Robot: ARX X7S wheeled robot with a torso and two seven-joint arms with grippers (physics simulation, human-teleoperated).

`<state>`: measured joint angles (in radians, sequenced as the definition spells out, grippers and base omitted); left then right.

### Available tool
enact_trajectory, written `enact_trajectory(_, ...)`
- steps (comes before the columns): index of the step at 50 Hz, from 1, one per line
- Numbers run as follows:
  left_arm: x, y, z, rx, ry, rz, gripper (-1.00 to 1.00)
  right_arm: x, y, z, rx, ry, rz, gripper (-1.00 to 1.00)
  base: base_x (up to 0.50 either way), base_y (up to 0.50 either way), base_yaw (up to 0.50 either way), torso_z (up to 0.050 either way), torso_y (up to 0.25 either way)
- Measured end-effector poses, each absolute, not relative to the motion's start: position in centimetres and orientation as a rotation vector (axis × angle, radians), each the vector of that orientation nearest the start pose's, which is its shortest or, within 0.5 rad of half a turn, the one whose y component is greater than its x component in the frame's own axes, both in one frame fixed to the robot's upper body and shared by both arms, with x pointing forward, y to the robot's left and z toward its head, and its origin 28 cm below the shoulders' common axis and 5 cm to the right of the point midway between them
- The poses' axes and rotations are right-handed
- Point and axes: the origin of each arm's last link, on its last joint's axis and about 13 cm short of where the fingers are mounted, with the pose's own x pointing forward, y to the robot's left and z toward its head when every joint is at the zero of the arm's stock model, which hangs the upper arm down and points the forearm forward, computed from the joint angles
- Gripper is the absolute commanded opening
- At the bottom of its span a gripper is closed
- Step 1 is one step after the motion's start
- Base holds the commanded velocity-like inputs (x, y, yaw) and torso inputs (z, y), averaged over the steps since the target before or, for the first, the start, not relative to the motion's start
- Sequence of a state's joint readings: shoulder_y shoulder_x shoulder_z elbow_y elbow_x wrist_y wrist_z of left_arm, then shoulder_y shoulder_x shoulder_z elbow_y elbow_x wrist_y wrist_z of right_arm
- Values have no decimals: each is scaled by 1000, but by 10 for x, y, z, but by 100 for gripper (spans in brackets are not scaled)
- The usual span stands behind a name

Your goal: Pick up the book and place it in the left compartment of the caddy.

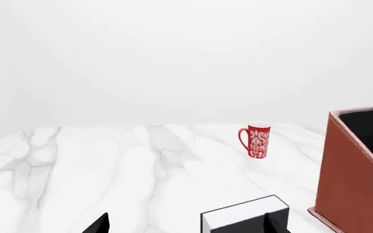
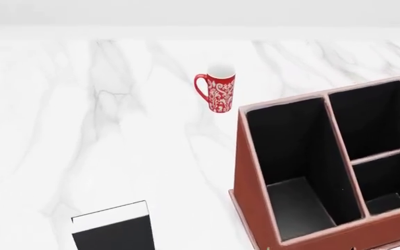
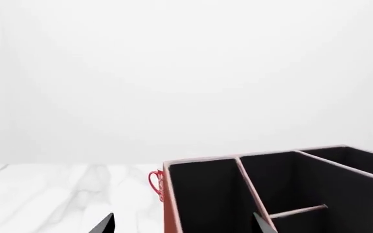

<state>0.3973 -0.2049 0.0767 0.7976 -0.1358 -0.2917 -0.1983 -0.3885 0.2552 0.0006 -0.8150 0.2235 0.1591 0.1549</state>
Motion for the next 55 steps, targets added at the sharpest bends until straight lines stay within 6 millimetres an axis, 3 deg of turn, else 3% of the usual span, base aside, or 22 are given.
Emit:
enact_trajectory(12, 115, 212, 96, 16, -92, -7, 100, 120, -118, 112, 10, -249, 38, 100, 491, 0, 0, 0, 1)
enact_trajectory(21, 115, 212, 96, 15, -95, -7, 100, 121, -117, 111, -1, -242, 29, 100, 44, 0, 0, 0, 1)
enact_trajectory(32, 116, 219, 100, 7, -91, 6, 100, 158, -130, 151, 8, -248, 86, 100, 0, 0, 0, 0, 0)
enact_trajectory(55, 118, 225, 104, -6, -96, 29, 100, 185, -131, 193, -135, -236, 237, 100, 0, 0, 0, 0, 0)
